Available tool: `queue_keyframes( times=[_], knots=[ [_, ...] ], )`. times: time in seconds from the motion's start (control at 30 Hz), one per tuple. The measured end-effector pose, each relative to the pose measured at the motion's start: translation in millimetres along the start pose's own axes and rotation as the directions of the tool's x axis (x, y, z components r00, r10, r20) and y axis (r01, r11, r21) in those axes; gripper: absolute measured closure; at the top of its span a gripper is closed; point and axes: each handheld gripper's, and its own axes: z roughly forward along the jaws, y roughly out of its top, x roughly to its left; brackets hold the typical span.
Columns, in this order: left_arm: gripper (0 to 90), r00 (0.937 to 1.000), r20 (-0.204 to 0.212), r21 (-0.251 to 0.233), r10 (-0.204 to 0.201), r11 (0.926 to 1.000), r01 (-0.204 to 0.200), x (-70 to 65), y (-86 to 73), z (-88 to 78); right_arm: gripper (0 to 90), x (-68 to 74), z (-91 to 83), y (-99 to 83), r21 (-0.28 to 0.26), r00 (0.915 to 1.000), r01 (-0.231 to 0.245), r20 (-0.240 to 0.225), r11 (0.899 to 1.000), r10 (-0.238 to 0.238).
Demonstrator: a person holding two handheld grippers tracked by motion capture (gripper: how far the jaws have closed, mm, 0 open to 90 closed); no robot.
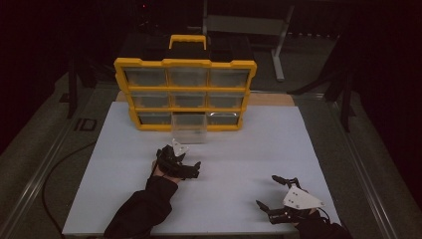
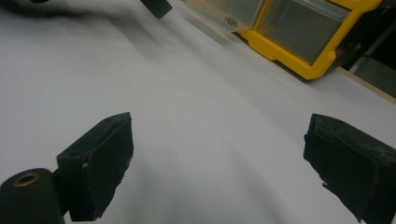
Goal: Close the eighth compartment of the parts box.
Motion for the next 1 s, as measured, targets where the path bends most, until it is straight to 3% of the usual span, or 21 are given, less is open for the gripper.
queue_keyframes(
  times=[0.27, 0.33, 0.47, 0.63, 0.8, 0.93, 1.0],
  knots=[
    [0.0, 0.9961, -0.077, -0.009, -0.044, 0.999, 0.043, 0.4, 2.3, 1.2, 8.4, 0.0, -0.2, 0.1, -0.001, 1.0, 0.0, 0.0, 1.0, 0.0],
    [0.0, 0.9962, -0.07, -0.023, -0.052, 0.9984, 0.05, 1.1, 2.5, 1.0, 8.5, -0.1, 0.0, 0.0, -0.002, 1.0, 0.003, 0.0, 1.0, -0.003],
    [0.0, 0.9966, -0.081, -0.041, -0.019, 0.999, 0.015, -2.4, 2.9, 1.5, 8.4, -0.3, 0.1, 0.0, -0.003, 1.0, 0.003, 0.0, 1.0, -0.003],
    [0.0, 0.9964, -0.074, -0.061, -0.041, 0.9975, 0.036, -4.2, 5.0, 2.7, 8.4, 0.1, 0.2, 0.2, -0.002, 1.0, 0.001, 0.0, 1.0, -0.001],
    [0.0, 0.9976, -0.069, -0.075, -0.002, 0.9972, -0.003, -9.2, 6.0, 4.3, 8.4, 0.1, 0.2, 0.1, -0.001, 1.0, 0.001, -0.001, 1.0, -0.001],
    [2.4, 0.9961, -0.088, -0.08, -0.012, 0.9968, 0.005, -9.4, 5.9, 5.9, 8.4, -0.1, 0.1, 0.0, -0.002, 1.0, 0.001, -0.002, 1.0, -0.001],
    [3.8, 0.997, -0.073, -0.085, -0.024, 0.9962, 0.018, -8.3, 6.2, 5.6, 8.5, -0.1, 0.0, 0.0, -0.003, 1.0, 0.003, -0.002, 1.0, -0.003]
  ],
)
